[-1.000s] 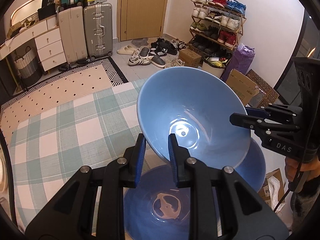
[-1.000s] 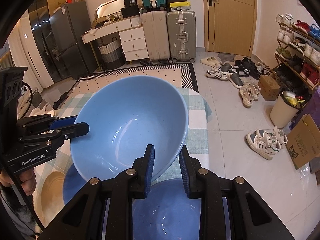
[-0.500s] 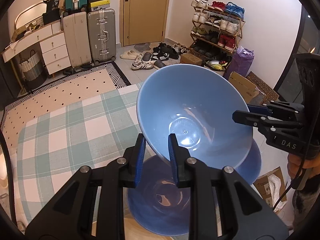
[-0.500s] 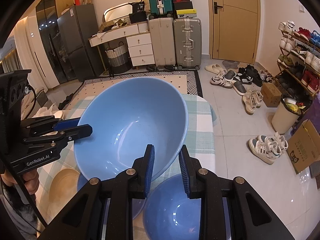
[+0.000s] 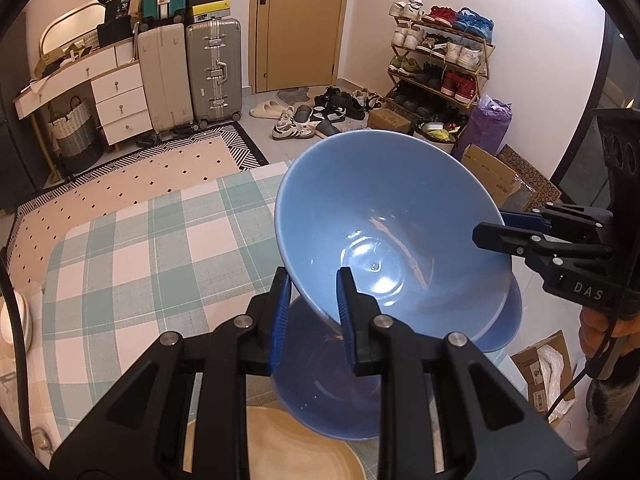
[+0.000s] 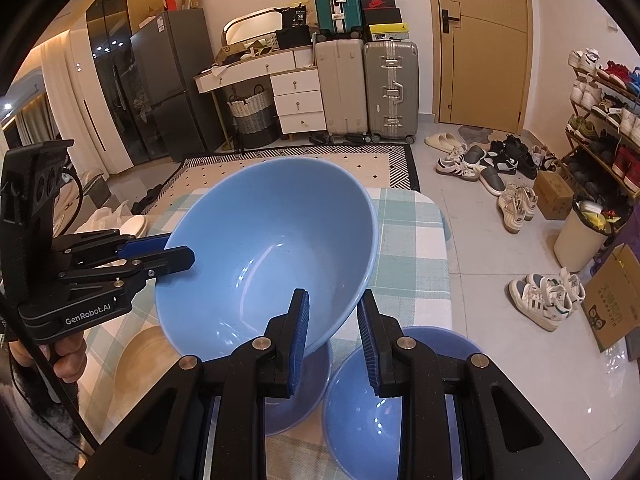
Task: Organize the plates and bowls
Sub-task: 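Lower the held blue bowl into the other blue bowl with both tools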
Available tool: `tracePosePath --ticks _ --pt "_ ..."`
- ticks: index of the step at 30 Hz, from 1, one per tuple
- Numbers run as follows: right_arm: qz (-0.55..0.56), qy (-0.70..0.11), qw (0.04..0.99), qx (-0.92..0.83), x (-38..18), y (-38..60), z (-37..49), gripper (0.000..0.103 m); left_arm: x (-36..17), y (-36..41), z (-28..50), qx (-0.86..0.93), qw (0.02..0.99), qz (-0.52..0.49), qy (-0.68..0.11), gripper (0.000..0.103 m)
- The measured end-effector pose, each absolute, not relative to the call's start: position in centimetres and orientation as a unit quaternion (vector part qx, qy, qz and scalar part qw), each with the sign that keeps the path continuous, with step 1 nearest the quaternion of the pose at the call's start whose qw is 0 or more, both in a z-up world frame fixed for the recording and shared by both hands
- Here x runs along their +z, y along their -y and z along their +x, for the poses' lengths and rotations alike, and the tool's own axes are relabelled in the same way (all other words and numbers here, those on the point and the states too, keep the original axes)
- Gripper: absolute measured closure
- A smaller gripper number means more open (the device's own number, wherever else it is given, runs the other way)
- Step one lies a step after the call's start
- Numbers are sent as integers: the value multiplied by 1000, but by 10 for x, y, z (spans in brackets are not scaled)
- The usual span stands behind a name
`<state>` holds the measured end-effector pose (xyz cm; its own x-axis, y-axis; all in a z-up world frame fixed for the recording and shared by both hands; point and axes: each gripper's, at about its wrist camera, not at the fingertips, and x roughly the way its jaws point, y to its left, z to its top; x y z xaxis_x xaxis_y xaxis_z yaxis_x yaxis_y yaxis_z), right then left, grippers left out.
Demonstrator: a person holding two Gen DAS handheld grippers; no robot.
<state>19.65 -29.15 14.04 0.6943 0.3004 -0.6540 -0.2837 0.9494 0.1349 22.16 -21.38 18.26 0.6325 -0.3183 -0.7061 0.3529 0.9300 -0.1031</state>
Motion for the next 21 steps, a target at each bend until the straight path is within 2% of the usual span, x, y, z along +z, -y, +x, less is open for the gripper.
tracePosePath --ticks 21 --pt "27 -364 916 168 126 276 171 77 172 201 189 -186 901 26 -391 83"
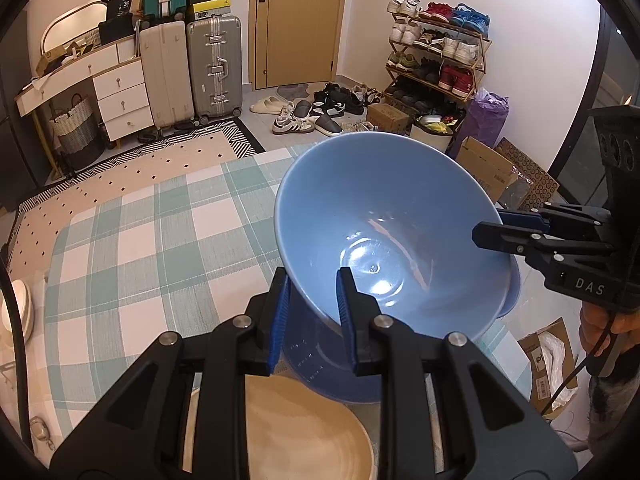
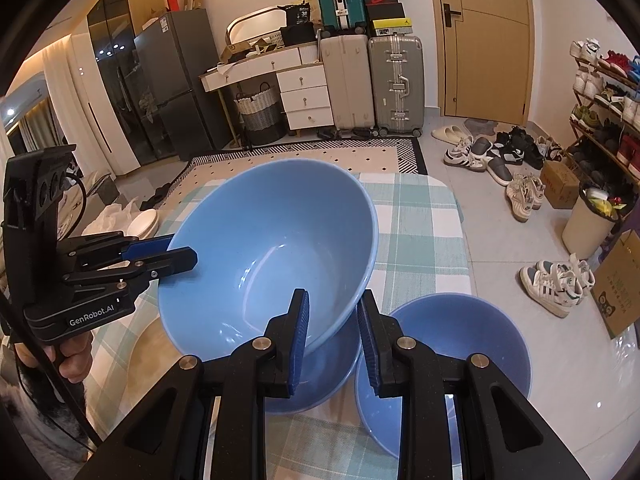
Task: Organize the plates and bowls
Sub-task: 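Lower the held blue bowl into the other blue bowl with both tools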
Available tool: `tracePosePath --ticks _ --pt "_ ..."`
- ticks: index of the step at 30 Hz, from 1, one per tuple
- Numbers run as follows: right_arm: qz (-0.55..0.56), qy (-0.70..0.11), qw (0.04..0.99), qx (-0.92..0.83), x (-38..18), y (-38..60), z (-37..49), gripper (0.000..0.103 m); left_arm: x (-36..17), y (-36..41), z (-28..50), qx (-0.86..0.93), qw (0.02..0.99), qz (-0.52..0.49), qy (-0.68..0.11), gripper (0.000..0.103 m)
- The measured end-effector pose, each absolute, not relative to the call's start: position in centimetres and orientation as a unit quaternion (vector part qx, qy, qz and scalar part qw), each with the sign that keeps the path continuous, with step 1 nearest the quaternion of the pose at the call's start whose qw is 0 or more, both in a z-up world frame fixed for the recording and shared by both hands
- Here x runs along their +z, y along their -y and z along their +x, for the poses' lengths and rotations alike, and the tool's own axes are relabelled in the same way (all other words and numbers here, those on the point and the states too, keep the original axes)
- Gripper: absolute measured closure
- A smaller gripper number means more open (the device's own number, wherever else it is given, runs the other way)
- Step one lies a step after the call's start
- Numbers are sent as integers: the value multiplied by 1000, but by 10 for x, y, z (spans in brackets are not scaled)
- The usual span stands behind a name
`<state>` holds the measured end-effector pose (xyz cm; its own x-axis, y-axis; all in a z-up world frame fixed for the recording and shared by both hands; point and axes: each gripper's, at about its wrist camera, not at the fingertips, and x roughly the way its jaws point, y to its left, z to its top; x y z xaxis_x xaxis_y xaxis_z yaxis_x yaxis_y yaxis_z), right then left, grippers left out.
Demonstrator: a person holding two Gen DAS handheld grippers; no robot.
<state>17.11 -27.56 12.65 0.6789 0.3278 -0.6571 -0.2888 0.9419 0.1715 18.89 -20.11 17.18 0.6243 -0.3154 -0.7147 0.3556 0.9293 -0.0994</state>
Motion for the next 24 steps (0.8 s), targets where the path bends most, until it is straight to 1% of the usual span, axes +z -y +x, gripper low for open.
tracePosePath --ticks 15,24 --pt "36 -375 911 167 108 273 162 77 150 197 166 -186 897 25 -401 83" --pt "35 -390 905 168 91 264 161 77 134 192 168 -178 894 24 -410 83"
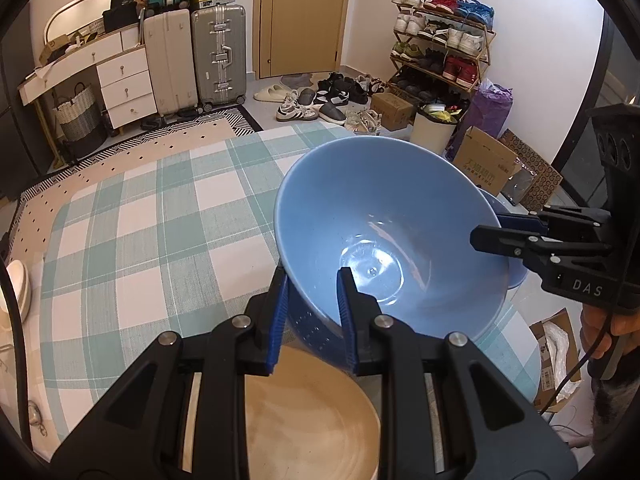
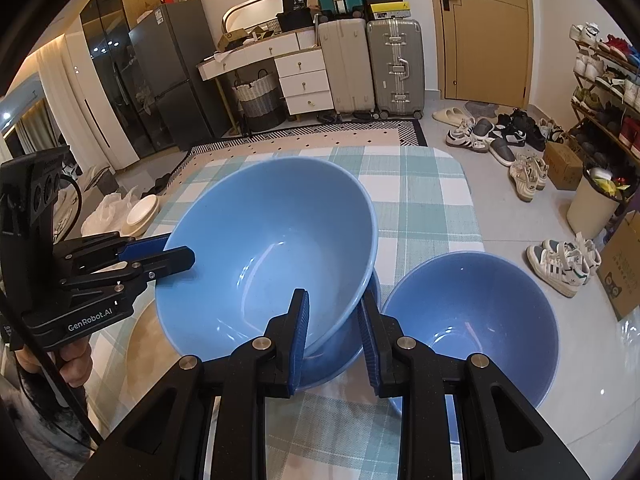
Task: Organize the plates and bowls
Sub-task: 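Lower the held blue bowl into the other blue bowl with both tools, then open both tools to release the blue bowl inside the other bowl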
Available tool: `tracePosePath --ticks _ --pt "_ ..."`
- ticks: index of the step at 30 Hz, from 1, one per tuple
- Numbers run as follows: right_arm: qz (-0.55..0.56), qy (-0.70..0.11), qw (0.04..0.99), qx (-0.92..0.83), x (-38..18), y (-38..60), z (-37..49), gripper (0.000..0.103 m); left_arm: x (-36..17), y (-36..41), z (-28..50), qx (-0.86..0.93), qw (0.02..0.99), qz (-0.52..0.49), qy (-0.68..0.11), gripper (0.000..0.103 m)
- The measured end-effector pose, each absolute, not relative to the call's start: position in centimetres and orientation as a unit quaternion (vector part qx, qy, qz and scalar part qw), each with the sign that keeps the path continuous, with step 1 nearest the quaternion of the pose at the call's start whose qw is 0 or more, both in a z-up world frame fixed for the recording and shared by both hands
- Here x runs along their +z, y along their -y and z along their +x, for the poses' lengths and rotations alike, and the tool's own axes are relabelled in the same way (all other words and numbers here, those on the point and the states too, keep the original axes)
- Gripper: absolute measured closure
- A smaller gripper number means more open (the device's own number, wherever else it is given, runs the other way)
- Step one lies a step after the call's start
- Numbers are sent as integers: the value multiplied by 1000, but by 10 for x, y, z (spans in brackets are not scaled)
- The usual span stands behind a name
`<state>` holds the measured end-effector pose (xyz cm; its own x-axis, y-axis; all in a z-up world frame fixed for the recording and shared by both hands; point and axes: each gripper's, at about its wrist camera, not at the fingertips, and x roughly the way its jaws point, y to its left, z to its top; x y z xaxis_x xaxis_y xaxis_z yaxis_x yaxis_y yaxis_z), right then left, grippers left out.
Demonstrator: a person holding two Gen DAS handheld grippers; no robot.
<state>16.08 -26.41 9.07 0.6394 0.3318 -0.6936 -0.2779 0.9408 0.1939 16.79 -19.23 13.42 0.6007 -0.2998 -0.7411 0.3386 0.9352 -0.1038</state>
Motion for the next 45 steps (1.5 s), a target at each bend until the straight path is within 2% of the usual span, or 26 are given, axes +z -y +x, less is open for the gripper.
tracePosePath --ticks 45 --pt "-4 -417 898 139 39 242 173 76 59 200 192 -148 886 69 -433 83"
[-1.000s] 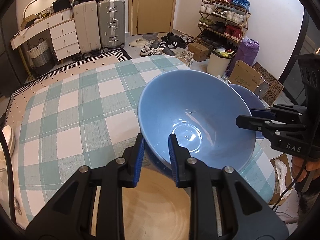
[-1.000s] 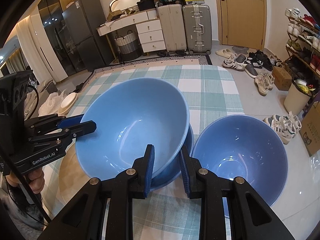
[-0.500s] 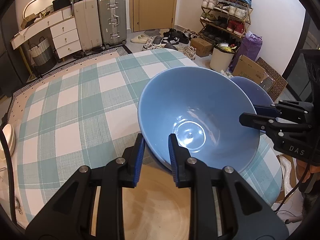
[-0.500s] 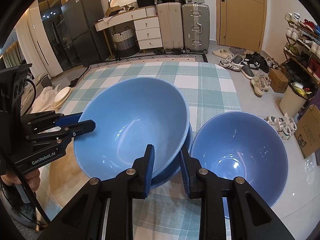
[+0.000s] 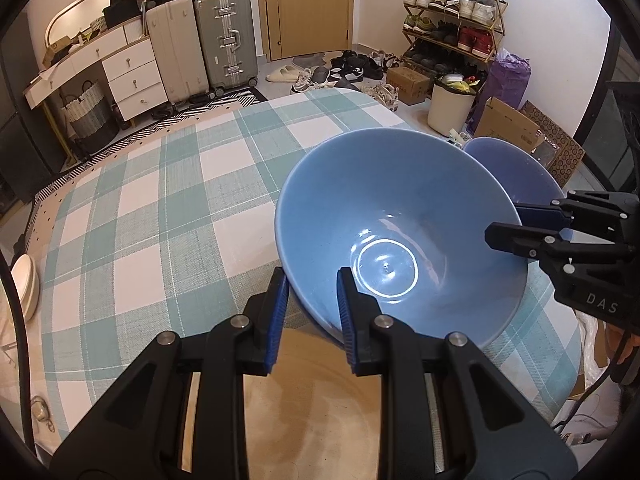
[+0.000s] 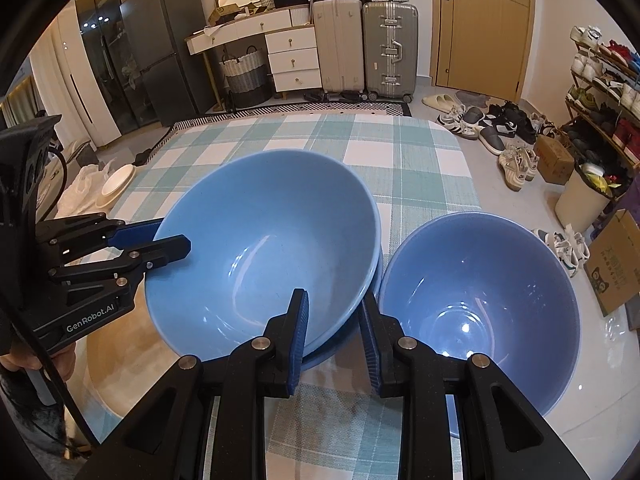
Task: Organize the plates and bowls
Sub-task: 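Open both tools to release the blue bowl inside the other bowl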
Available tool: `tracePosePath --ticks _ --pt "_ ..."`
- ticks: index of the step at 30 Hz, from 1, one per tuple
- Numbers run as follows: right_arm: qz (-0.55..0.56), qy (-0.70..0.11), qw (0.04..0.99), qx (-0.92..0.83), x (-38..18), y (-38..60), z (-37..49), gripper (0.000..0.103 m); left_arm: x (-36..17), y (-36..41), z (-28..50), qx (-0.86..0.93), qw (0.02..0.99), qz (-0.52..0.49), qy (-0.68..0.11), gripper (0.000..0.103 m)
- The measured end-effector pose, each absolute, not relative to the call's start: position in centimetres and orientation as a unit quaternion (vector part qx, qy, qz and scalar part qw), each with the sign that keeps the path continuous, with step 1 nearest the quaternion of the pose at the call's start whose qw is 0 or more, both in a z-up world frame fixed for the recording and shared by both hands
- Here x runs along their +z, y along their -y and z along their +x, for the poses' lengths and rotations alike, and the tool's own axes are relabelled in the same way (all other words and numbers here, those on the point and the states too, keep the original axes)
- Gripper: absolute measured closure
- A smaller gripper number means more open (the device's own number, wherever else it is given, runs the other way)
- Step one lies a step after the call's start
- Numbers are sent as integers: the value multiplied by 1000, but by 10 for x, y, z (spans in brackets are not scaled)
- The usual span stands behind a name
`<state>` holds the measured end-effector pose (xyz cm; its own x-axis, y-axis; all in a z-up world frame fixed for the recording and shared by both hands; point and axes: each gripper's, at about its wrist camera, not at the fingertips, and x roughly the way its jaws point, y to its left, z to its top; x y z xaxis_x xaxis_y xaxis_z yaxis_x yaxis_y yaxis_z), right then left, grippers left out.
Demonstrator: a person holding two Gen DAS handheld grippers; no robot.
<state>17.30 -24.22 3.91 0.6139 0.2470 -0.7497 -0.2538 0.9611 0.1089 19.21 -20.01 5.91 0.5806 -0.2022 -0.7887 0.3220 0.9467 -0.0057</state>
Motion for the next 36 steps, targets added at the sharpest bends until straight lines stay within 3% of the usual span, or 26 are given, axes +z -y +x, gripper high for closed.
tracePosePath --ticks 24,32,36 --pt "-59 -421 898 117 26 228 175 75 42 207 196 -143 878 93 -448 78" --pt "-100 -418 897 105 23 217 173 67 39 207 195 -147 875 90 -452 77" --pt "-117 -413 897 103 22 214 172 61 38 206 195 -152 875 87 -452 71"
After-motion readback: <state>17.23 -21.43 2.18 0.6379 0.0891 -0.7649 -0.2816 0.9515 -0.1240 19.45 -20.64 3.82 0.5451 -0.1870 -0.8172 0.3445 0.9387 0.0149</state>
